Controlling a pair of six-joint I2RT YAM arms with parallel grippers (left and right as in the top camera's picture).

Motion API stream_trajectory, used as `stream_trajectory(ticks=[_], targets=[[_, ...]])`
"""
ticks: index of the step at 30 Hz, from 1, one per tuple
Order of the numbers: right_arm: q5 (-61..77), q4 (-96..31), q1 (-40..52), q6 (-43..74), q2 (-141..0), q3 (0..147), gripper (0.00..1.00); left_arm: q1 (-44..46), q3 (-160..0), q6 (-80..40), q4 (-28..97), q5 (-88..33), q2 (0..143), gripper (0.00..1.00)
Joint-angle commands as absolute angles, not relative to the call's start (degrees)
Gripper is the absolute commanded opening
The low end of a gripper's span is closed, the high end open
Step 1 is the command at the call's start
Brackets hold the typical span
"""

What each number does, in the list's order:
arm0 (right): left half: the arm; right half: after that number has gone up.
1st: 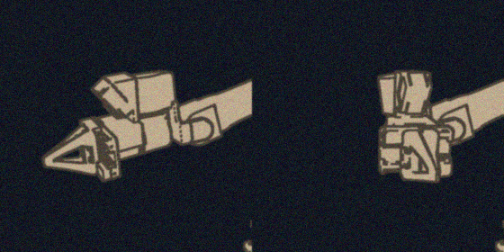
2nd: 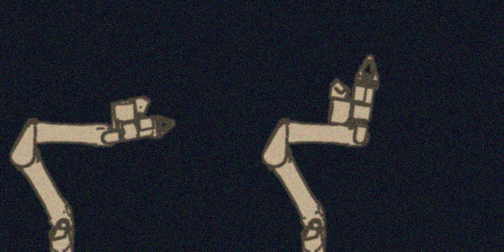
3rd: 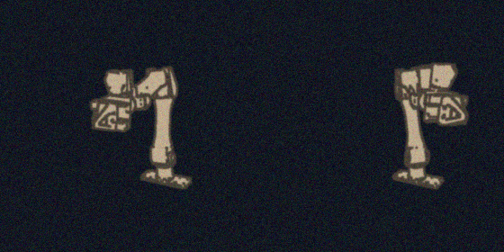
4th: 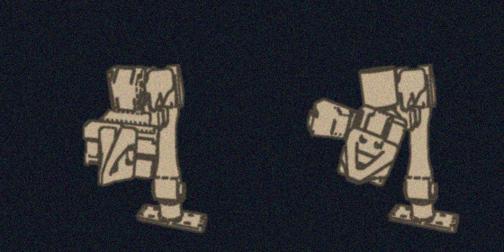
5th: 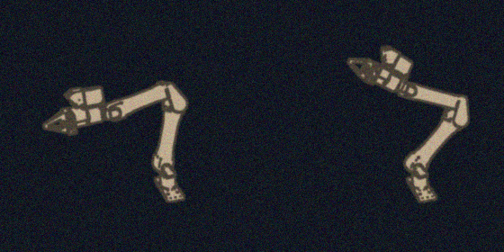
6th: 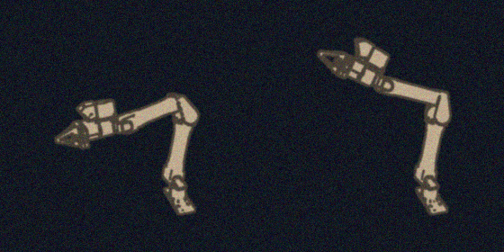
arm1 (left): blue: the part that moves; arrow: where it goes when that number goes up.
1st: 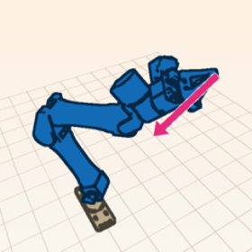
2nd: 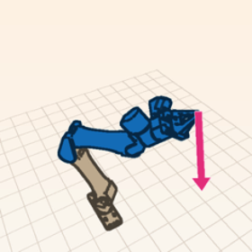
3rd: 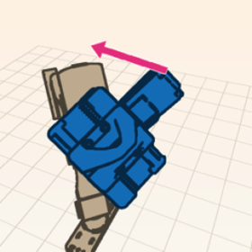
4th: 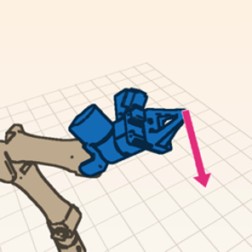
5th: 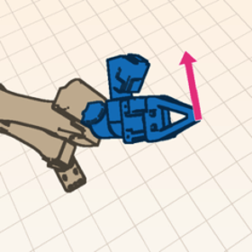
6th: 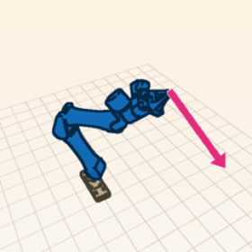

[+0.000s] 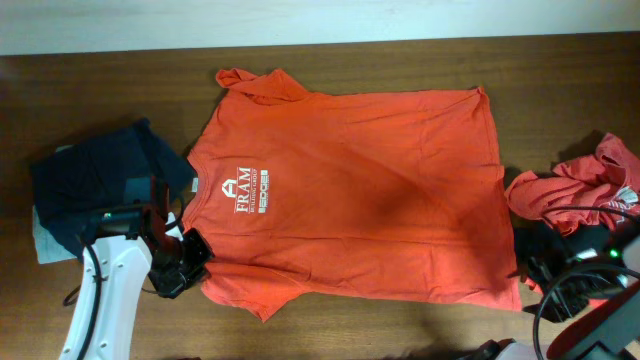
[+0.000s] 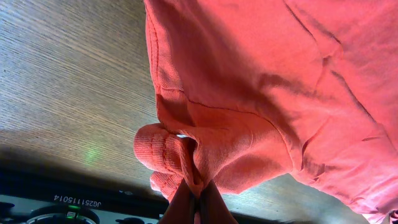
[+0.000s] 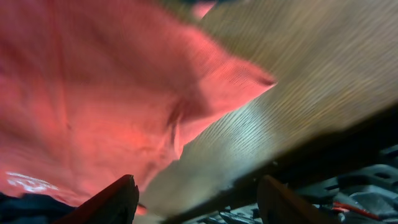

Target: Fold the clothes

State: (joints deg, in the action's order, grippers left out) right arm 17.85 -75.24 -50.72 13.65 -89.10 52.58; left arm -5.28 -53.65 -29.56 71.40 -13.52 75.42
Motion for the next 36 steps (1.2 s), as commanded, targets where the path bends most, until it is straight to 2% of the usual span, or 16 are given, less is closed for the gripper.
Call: stream_trajectory(ticks=[1,6,18,24,26,27,28,31,32,36], targets=[[16.6,-73.4,-54.9,13.7,-88.8,52.3,0.67,-5.3,-54.4,-28.6,71.4,-14.0,74.9,0.01],[12.8,-66.8,-55.8,17.0,-88.8,48.5,0.67,-5.3,-54.4,-28.6,71.4,-14.0,74.9,0.01],[16.0,-45.8,-55.8,19.0,-88.8,34.7,0.61,-5.3,-54.4,-28.6,71.4,-14.0,74.9,0.01],[17.7,-46.1,-55.8,17.9,-88.8,33.8,0.3,-5.3,-54.4,-28.6,71.5,-14.0,74.9,0.01],[17.8,-47.2,-55.8,17.5,-88.8,33.8,0.28,-5.3,-54.4,-28.6,71.5,-14.0,74.9,0.01],[17.8,-48.1,-55.8,16.7,-88.8,33.8,0.28,-5.3,-54.4,-28.6,71.5,-14.0,74.9,0.01],[17.8,-48.7,-55.8,15.9,-88.8,33.8,0.32,-5.3,-54.4,-28.6,71.5,-14.0,74.9,0.01],[17.8,-50.4,-55.8,15.3,-88.8,33.8,0.55,-5.3,-54.4,-28.3,71.4,-14.0,74.9,0.01],[17.8,-50.6,-55.8,15.3,-88.8,33.8,0.58,-5.3,-54.4,-28.0,71.4,-14.0,74.9,0.01],[17.8,-50.6,-55.8,15.3,-88.8,33.8,0.6,-5.3,-54.4,-27.5,71.4,-14.0,74.9,0.01]])
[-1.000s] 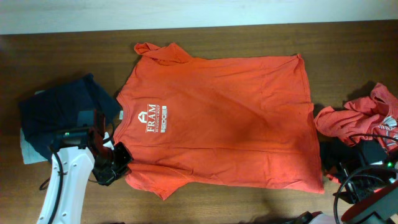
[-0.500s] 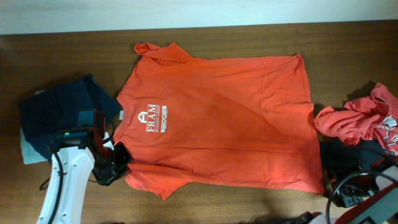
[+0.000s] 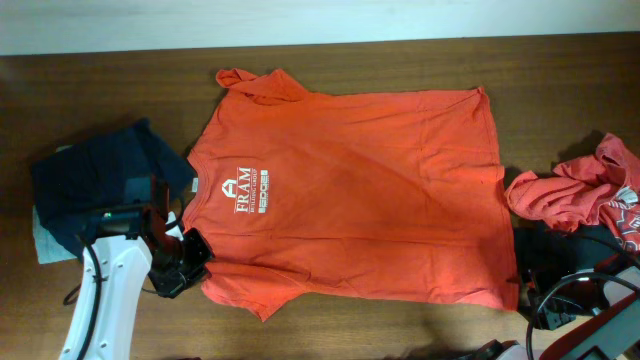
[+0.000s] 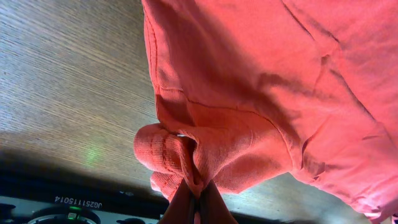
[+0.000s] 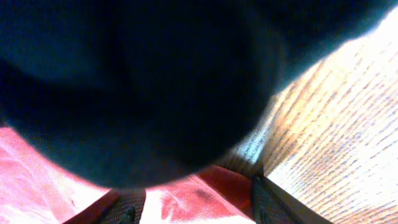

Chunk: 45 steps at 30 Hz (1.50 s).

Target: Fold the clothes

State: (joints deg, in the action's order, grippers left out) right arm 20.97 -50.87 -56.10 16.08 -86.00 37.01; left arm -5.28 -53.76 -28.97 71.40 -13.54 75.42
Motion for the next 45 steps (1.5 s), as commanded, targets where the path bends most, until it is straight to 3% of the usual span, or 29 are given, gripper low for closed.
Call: stream_trajectory(ticks=[1,2,6,12,24,28,36,45], targets=[[17.8,-50.8,-55.8,15.2,-88.8,33.8,0.56,-5.3,-54.4,-27.5,71.4,-14.0,74.9,0.01],[17.8,-51.1,-55.8,15.2,-88.8,33.8,0.53,-5.3,-54.4,-27.5,71.4,-14.0,74.9,0.01],[17.8,-51.7,-55.8,14.8,-88.8,33.8,0.22,-5.3,-54.4,-27.5,71.4,-14.0,74.9,0.01],[17.8,-53.3,-55.8,12.1,-85.8,34.4,0.04,-5.3,-54.4,-27.2,71.5,-14.6,74.9,0.0],[24.9,-66.8,-55.8,12.3,-69.6,45.5,0.04,-5.3,-60.2,-25.5,71.2,-14.6,74.8,0.01],[24.8,-70.2,-52.9,12.4,-70.4,51.3,0.04,-5.3,-62.4,-24.5,70.8,-12.1,74.9,0.0],[22.9,-68.5,-37.4,18.8,-79.7,57.2,0.04,-5.3,-62.7,-21.4,63.5,-12.0,74.9,0.01],[29.1,-59.0,-34.1,21.7,-88.7,57.3,0.04,-5.3,-62.7,-20.7,52.1,-10.0,75.4,0.01]])
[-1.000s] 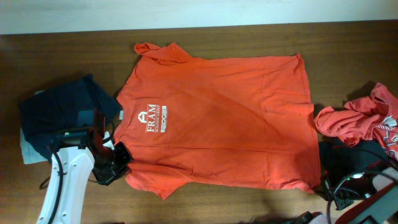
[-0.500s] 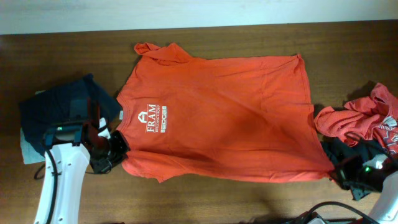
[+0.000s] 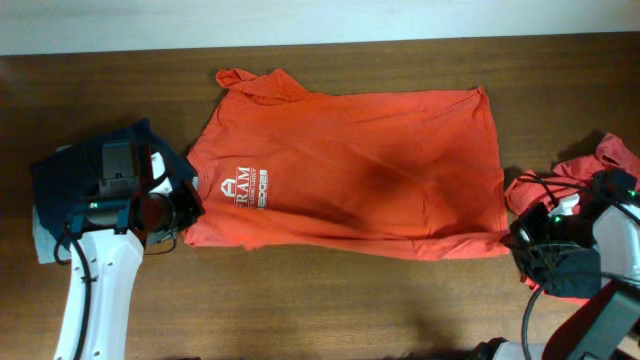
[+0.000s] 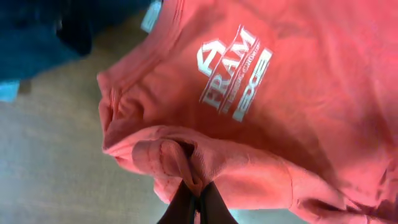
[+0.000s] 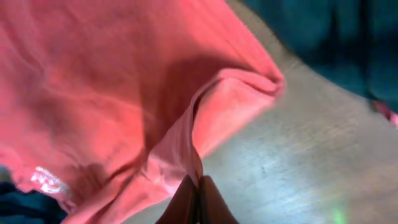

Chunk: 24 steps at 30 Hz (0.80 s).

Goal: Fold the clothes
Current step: 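Fold the shirt's bottom half upward with both grippers toward the collar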

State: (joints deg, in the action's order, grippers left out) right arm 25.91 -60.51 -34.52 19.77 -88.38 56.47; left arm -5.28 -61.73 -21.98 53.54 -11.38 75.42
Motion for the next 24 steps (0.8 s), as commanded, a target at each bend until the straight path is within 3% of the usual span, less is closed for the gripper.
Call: stream_trajectory(ticks=[1,24], targets=[[29.2,-58.4,-34.1,22.8,-88.7,57.3,0.04,-5.3,-62.7,-20.6,51.4,-10.0,75.8,0.01],[33.0,-38.5,-32.4,33.0,-90.1,57.3,0.05,-3.7,-62.7,-19.6,47.3,-6.9,85.5,0.01]])
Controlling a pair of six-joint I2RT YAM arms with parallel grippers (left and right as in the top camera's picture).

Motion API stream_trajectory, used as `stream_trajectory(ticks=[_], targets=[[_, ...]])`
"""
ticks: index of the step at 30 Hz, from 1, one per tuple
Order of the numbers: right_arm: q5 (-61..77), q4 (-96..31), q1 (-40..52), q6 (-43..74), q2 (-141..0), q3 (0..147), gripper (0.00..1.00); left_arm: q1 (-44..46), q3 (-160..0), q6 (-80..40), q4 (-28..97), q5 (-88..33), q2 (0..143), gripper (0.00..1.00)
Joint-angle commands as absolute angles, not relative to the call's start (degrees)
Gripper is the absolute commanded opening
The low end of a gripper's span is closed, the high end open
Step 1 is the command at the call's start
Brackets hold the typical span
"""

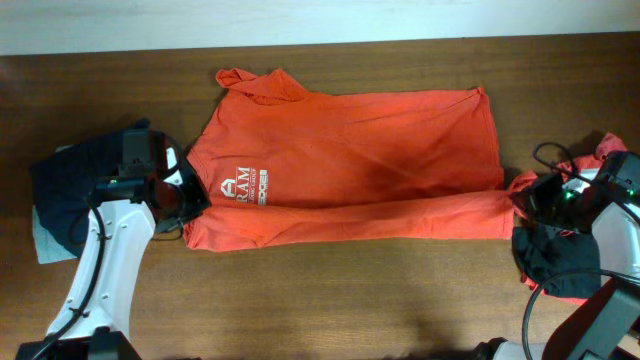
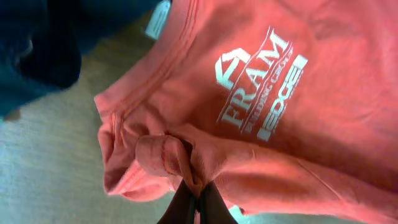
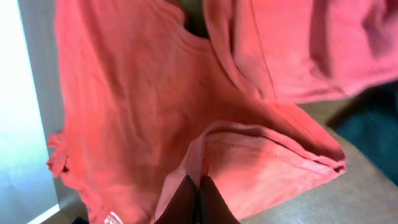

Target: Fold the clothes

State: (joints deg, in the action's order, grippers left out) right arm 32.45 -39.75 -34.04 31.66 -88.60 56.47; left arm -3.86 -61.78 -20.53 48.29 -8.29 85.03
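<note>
An orange T-shirt [image 1: 360, 150] with a white FRAM print [image 2: 258, 93] lies spread on the wooden table, its near long edge turned up over the body as a band [image 1: 350, 222]. My left gripper [image 1: 183, 203] is shut on the shirt's near left corner [image 2: 186, 163], my right gripper [image 1: 528, 200] shut on its near right corner [image 3: 205, 155]. In both wrist views the black fingertips pinch orange cloth.
A dark blue garment [image 1: 80, 185] lies at the left by my left arm. A crumpled red garment [image 1: 590, 170] and a dark one [image 1: 555, 265] lie at the right by my right arm. The table's bare wood [image 1: 320, 300] runs along the near side.
Both grippers, still shut on the shirt's near corners, have moved farther from the near table edge. The folded band now lies higher over the shirt, close under the print.
At first my left gripper pinched the near left sleeve corner of the flat shirt while my right gripper stood open at the near right hem, then over the dark garment. Later both held near corners with the near edge lifted inward, and now the fold reaches further.
</note>
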Motion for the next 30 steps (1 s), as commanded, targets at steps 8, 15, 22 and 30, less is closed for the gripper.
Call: stream_trajectory(ticks=[8,15,22,30], targets=[[33.3,-29.2,-29.4,33.0,-91.9,57.3,0.79,-3.7,-62.7,-19.4,43.9,-3.9,85.5,0.65],[44.6,-32.0,-28.9,23.7,-91.7,57.3,0.74,-3.7,-62.7,-16.9,44.2,-5.5,85.5,0.77],[44.6,-43.1,-24.8,8.6,-89.2,57.3,0.68,-1.6,-66.0,-2.6,47.7,-15.7,85.4,0.63],[45.3,-44.6,-23.8,4.2,-76.4,57.3,0.69,4.5,-75.4,-0.2,50.8,-15.3,82.3,0.7]])
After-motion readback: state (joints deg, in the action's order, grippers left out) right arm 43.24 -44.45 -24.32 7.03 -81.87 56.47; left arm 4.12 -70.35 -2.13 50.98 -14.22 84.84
